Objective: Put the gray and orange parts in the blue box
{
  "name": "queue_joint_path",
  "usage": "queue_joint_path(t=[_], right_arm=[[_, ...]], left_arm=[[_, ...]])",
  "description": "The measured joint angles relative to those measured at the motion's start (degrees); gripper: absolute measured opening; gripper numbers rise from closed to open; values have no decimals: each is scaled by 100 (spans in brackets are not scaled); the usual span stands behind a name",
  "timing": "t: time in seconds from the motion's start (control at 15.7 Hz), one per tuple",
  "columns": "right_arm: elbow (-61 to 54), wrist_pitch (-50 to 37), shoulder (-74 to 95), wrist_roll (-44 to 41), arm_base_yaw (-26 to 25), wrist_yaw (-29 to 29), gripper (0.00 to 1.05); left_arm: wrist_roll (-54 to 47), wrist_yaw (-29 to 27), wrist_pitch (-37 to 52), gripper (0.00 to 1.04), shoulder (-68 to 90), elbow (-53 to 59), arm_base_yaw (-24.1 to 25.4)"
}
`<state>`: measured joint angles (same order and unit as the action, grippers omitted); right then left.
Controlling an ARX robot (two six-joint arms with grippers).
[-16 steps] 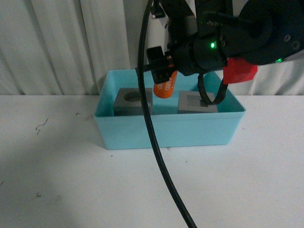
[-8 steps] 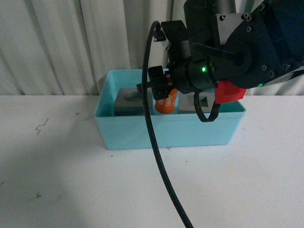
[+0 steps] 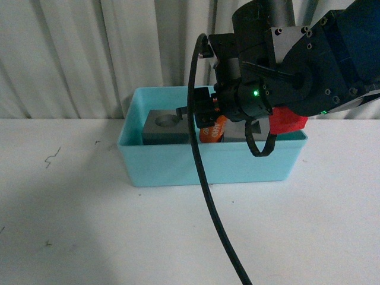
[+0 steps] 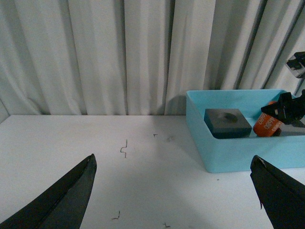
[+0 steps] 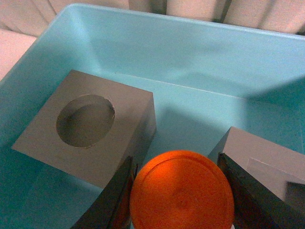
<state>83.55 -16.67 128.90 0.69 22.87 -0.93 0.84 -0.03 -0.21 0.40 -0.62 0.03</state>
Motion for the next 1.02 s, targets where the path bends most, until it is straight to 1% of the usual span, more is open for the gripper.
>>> queue_joint_path(t=[0.06,0.19,0.26,0.38,0.45,0.51,0.57,0.64,0.7,0.83,1.02], right_arm=[[0,15,15,9,2,2,50],[-11,-116,26,96,0,7,69],[-39,-243,11,133,-4,-2,76],[-483,-632,-348,162,-13,-39,96],[-748,-807,-610,195,-24,-39,100],[-1139,-1056,-1064,210,-61,-42,98],[-2341,-1521,-2763,225,-306,35,98],[-4441,-706,-5322,125,-660,-28,98],[-5661,671,-7007,326,-579,-382,98],[-6190,1980,-8679,846,-144,-960,98],[-6299,2509,-9259,1086,136,-1233,98]], left_arm=[[0,0,0,98,2,0,0],[0,0,0,98,2,0,0],[0,0,0,98,2,0,0],[2,0,0,98,2,0,0],[0,0,0,98,2,0,0],[2,0,0,98,2,0,0],[0,0,0,98,2,0,0],[0,2,0,98,2,0,0],[2,0,-2,98,2,0,0],[2,0,0,98,2,0,0],[0,2,0,98,2,0,0]])
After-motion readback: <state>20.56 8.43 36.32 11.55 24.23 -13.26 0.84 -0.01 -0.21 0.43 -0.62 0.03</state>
